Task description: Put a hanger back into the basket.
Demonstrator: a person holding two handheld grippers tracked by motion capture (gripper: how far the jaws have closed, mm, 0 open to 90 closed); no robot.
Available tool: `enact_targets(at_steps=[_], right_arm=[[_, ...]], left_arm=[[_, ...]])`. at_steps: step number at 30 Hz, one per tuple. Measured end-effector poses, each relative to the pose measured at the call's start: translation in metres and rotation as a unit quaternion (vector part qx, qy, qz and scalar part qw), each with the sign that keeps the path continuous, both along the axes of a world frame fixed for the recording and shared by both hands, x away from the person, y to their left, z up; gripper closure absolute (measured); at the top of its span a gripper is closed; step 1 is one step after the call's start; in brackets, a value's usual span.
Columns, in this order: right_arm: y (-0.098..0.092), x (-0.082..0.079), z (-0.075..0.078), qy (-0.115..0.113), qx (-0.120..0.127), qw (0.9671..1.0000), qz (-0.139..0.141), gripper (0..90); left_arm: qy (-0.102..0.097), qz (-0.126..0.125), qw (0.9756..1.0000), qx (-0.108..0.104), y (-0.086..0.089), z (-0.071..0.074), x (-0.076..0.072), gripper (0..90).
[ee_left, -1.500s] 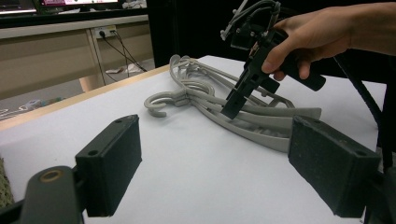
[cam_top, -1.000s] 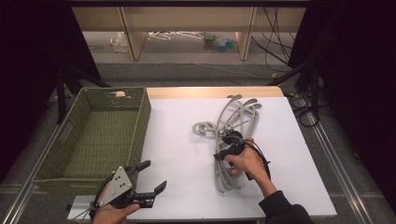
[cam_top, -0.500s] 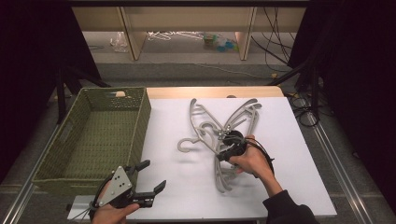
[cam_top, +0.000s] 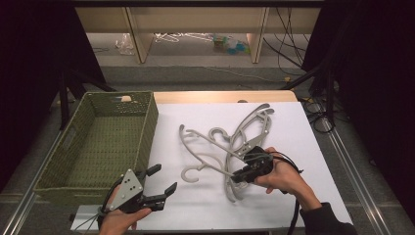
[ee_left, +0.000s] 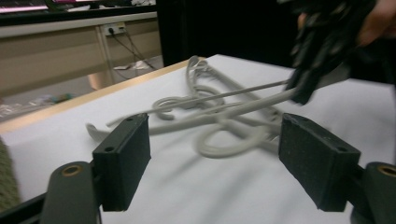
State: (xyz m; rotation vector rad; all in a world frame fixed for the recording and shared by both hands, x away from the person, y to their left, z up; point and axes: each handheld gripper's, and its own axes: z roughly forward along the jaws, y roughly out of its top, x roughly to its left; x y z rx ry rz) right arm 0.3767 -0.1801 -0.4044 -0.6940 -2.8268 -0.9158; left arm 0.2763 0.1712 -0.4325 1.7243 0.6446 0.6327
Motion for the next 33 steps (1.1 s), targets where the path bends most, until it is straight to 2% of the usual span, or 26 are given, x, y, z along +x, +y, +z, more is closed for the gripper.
enact_targets(at_steps=[2, 3, 4, 5, 7, 9, 10, 11, 13, 15, 16, 17, 19, 21, 23, 25, 26, 27, 28, 29, 30, 31, 32, 33], right_arm=[[-0.002, -0.007, 0.003, 0.009, 0.003, 0.9997, 0.023, 82.6], [-0.003, -0.010, 0.003, 0.007, 0.010, 0.9994, 0.032, 82.6], [-0.003, -0.013, 0.005, 0.005, 0.009, 0.9993, 0.036, 82.6], [-0.004, -0.017, 0.007, -0.005, 0.006, 0.9993, 0.036, 82.6], [-0.005, -0.024, 0.009, -0.003, 0.008, 0.9989, 0.045, 82.6], [-0.006, -0.029, 0.011, -0.002, 0.010, 0.9986, 0.052, 82.6], [-0.006, -0.031, 0.011, 0.000, 0.009, 0.9983, 0.058, 82.6], [-0.007, -0.033, 0.011, 0.005, 0.011, 0.9978, 0.065, 82.6], [-0.007, -0.038, 0.012, 0.002, 0.011, 0.9977, 0.067, 82.6], [-0.008, -0.041, 0.012, 0.001, 0.013, 0.9974, 0.070, 82.6], [-0.009, -0.042, 0.013, 0.001, 0.015, 0.9971, 0.074, 82.6], [-0.009, -0.043, 0.014, 0.008, 0.014, 0.9968, 0.078, 82.6], [-0.011, -0.045, 0.014, 0.007, 0.020, 0.9965, 0.081, 82.6], [-0.012, -0.047, 0.014, 0.005, 0.024, 0.9964, 0.081, 82.5], [-0.013, -0.048, 0.016, 0.010, 0.022, 0.9957, 0.089, 82.5], [-0.012, -0.050, 0.016, 0.003, 0.028, 0.9958, 0.087, 82.5], [-0.012, -0.050, 0.016, 0.003, 0.028, 0.9958, 0.087, 82.5], [-0.012, -0.050, 0.016, 0.002, 0.028, 0.9958, 0.087, 82.5], [-0.012, -0.051, 0.016, 0.002, 0.028, 0.9957, 0.088, 82.4], [-0.012, -0.051, 0.015, 0.003, 0.029, 0.9956, 0.089, 82.5], [-0.011, -0.051, 0.015, 0.004, 0.030, 0.9953, 0.092, 82.4], [-0.011, -0.051, 0.015, 0.002, 0.029, 0.9953, 0.092, 82.4], [-0.011, -0.052, 0.015, 0.005, 0.030, 0.9951, 0.094, 82.4], [-0.010, -0.052, 0.014, 0.004, 0.029, 0.9949, 0.096, 82.4]], left_arm=[[0.018, 0.013, 0.9993, 0.030, -0.001, 0.002, 0.002, 27.6], [0.026, 0.013, 0.9988, 0.039, -0.001, 0.003, 0.004, 28.3], [0.026, 0.013, 0.9988, 0.039, -0.001, 0.003, 0.004, 28.7], [0.032, 0.012, 0.9980, 0.054, 0.000, 0.003, 0.008, 29.6], [0.049, 0.027, 0.9956, 0.075, -0.001, 0.004, 0.009, 30.9], [0.057, 0.031, 0.9937, 0.092, -0.005, 0.005, 0.012, 34.8], [0.057, 0.031, 0.9937, 0.092, -0.005, 0.005, 0.012, 35.0], [0.059, 0.016, 0.9908, 0.121, -0.013, 0.005, 0.016, 35.1], [0.062, -0.006, 0.9868, 0.150, -0.023, 0.004, 0.020, 36.4], [0.063, -0.023, 0.9838, 0.166, -0.030, 0.001, 0.024, 37.9], [0.067, -0.029, 0.9847, 0.158, -0.033, -0.002, 0.026, 40.3], [0.073, -0.040, 0.9822, 0.168, -0.034, -0.004, 0.028, 42.1], [0.074, -0.046, 0.9800, 0.179, -0.037, -0.009, 0.030, 42.1], [0.071, -0.055, 0.9768, 0.194, -0.038, -0.012, 0.032, 42.0], [0.061, -0.063, 0.9742, 0.208, -0.041, -0.016, 0.033, 42.3], [0.048, -0.082, 0.9713, 0.218, -0.045, -0.018, 0.033, 42.6], [0.048, -0.082, 0.9713, 0.218, -0.045, -0.018, 0.033, 42.7], [0.040, -0.095, 0.9679, 0.229, -0.049, -0.020, 0.034, 42.5], [0.037, -0.104, 0.9664, 0.232, -0.051, -0.021, 0.034, 42.6], [0.035, -0.107, 0.9665, 0.231, -0.052, -0.022, 0.035, 43.2], [0.032, -0.113, 0.9644, 0.237, -0.053, -0.022, 0.037, 44.0], [0.031, -0.116, 0.9640, 0.238, -0.055, -0.023, 0.038, 44.9], [0.026, -0.121, 0.9619, 0.244, -0.056, -0.023, 0.040, 46.1], [0.023, -0.126, 0.9609, 0.245, -0.058, -0.024, 0.041, 46.6]])
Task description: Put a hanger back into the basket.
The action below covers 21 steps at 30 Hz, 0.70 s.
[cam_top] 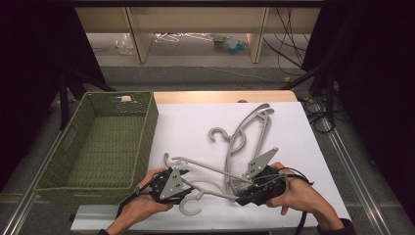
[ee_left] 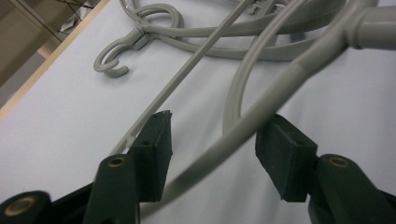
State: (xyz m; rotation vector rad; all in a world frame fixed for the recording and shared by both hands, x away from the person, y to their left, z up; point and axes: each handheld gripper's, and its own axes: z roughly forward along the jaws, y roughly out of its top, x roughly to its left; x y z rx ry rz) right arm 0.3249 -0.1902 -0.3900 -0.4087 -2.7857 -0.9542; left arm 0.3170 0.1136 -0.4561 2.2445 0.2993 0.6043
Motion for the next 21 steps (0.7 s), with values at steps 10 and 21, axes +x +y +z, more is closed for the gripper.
enact_targets(at_steps=[10, 21], right_arm=[[-0.002, 0.003, -0.003, 0.002, 0.001, 0.9999, 0.011, 82.2], [-0.014, 0.012, 0.004, -0.053, 0.011, 0.9979, -0.034, 71.8]], left_arm=[[-0.028, -0.069, 0.9961, 0.048, -0.006, 0.005, -0.004, 65.6], [-0.065, -0.095, 0.9920, 0.051, -0.008, 0.033, -0.015, 75.8]])
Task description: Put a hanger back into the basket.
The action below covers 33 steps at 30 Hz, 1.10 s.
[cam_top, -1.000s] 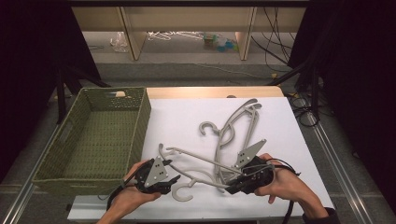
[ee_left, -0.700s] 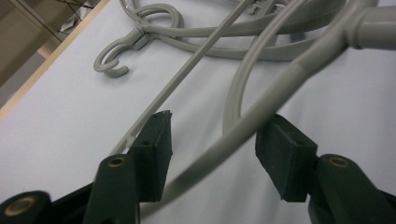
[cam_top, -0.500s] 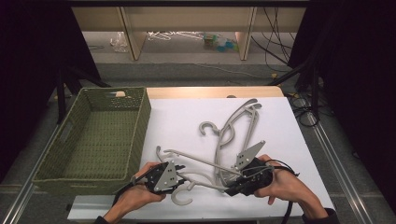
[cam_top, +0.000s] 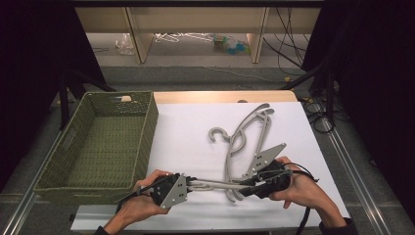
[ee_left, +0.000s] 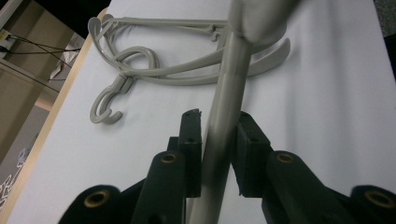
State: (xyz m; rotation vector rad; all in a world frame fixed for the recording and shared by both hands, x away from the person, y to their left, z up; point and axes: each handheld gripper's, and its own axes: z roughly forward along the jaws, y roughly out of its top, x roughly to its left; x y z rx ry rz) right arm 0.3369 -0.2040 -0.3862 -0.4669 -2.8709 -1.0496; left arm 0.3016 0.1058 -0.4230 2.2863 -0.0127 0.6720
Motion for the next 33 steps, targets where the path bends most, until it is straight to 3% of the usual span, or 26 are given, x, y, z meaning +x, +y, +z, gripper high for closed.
enact_targets(at_steps=[5, 8, 12, 14, 16, 20, 23, 24, 25, 26, 27, 31, 32, 33], right_arm=[[-0.002, 0.003, 0.011, -0.052, 0.003, 0.9970, -0.057, 56.6], [-0.001, 0.003, 0.015, -0.086, 0.017, 0.9911, -0.100, 46.8], [-0.002, 0.005, 0.024, -0.110, 0.044, 0.9831, -0.139, 41.8], [-0.003, 0.003, 0.029, -0.124, 0.055, 0.9794, -0.149, 39.4], [-0.003, 0.002, 0.031, -0.135, 0.070, 0.9755, -0.158, 38.0], [-0.002, -0.001, 0.035, -0.145, 0.084, 0.9712, -0.170, 35.8], [-0.002, -0.005, 0.037, -0.147, 0.100, 0.9694, -0.169, 34.2], [-0.001, -0.006, 0.037, -0.149, 0.104, 0.9678, -0.174, 33.8], [0.000, -0.007, 0.038, -0.151, 0.110, 0.9667, -0.175, 33.5], [0.001, -0.008, 0.038, -0.147, 0.112, 0.9676, -0.172, 33.4], [0.001, -0.010, 0.038, -0.148, 0.115, 0.9675, -0.170, 33.3], [0.004, -0.019, 0.033, -0.146, 0.120, 0.9689, -0.160, 33.4], [0.004, -0.021, 0.032, -0.144, 0.119, 0.9697, -0.158, 33.4], [0.003, -0.024, 0.030, -0.142, 0.120, 0.9698, -0.157, 33.5]], left_arm=[[0.029, 0.015, 0.9993, -0.016, 0.000, 0.008, -0.001, 78.8], [0.075, 0.045, 0.9956, -0.034, 0.001, 0.009, 0.001, 79.0], [0.118, 0.088, 0.9874, -0.058, 0.006, 0.010, 0.005, 79.0], [0.143, 0.104, 0.9810, -0.079, 0.009, 0.011, 0.007, 79.0], [0.155, 0.118, 0.9766, -0.091, 0.011, 0.012, 0.009, 79.0], [0.180, 0.143, 0.9662, -0.116, 0.019, 0.017, 0.011, 79.0], [0.183, 0.152, 0.9642, -0.117, 0.024, 0.020, 0.013, 79.0], [0.199, 0.162, 0.9572, -0.134, 0.025, 0.020, 0.013, 79.0], [0.205, 0.170, 0.9536, -0.141, 0.026, 0.019, 0.013, 79.0], [0.205, 0.171, 0.9545, -0.133, 0.028, 0.020, 0.013, 79.0], [0.207, 0.173, 0.9540, -0.130, 0.028, 0.020, 0.012, 79.0], [0.219, 0.177, 0.9479, -0.148, 0.032, 0.024, 0.009, 79.0], [0.217, 0.177, 0.9477, -0.152, 0.033, 0.026, 0.008, 79.0], [0.211, 0.173, 0.9508, -0.146, 0.035, 0.029, 0.007, 79.0]])
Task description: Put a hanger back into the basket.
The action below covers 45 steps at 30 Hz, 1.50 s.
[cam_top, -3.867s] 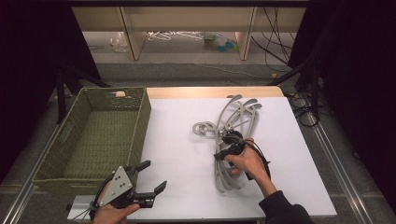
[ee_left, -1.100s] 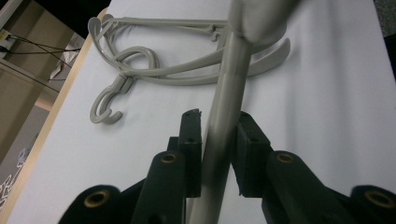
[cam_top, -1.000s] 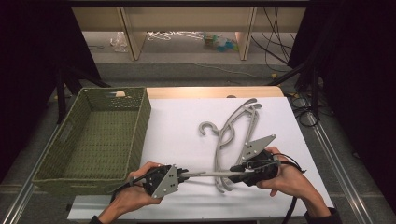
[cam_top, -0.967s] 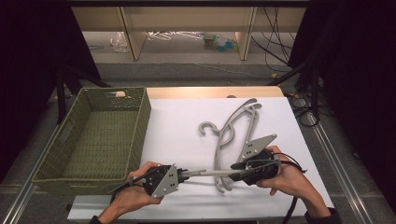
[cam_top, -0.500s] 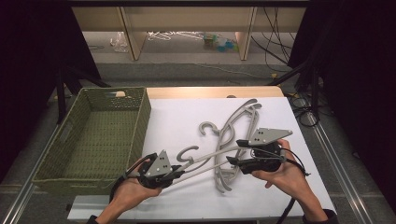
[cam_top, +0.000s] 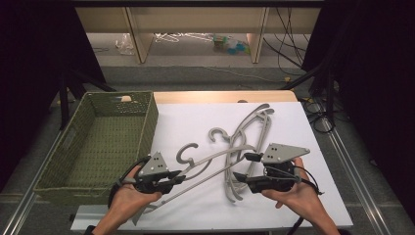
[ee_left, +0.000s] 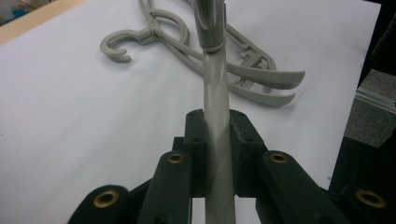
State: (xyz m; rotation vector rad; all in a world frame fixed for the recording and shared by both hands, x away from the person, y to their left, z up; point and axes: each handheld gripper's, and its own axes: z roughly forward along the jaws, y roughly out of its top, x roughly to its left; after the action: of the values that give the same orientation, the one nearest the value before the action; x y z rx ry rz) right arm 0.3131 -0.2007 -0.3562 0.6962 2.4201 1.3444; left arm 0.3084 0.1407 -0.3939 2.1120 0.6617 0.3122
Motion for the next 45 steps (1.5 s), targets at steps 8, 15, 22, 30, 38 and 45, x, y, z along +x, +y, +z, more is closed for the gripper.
enact_targets(at_steps=[8, 15, 22, 30, 38, 45], right_arm=[[-0.008, -0.012, -0.018, 0.008, 0.026, 0.9995, 0.017, 33.1], [-0.017, -0.013, -0.029, 0.011, 0.033, 0.9994, -0.007, 31.5], [-0.018, -0.015, -0.035, 0.013, 0.034, 0.9993, -0.003, 31.5], [-0.019, -0.014, -0.039, 0.025, 0.026, 0.9993, -0.006, 31.3], [-0.019, -0.013, -0.040, 0.028, 0.024, 0.9993, -0.006, 31.3], [-0.019, -0.011, -0.042, 0.029, 0.022, 0.9993, -0.008, 31.4]], left_arm=[[-0.004, 0.014, 0.9995, -0.027, 0.012, 0.023, -0.010, 79.0], [0.005, 0.007, 0.9987, -0.050, 0.021, 0.048, -0.014, 79.0], [0.003, 0.009, 0.9969, -0.078, 0.034, 0.074, -0.020, 79.0], [-0.017, 0.028, 0.9966, -0.075, 0.057, 0.095, -0.019, 78.9], [-0.023, 0.084, 0.9925, -0.085, 0.093, 0.101, -0.003, 78.9], [-0.039, 0.134, 0.9863, -0.089, 0.126, 0.106, 0.013, 78.9]])
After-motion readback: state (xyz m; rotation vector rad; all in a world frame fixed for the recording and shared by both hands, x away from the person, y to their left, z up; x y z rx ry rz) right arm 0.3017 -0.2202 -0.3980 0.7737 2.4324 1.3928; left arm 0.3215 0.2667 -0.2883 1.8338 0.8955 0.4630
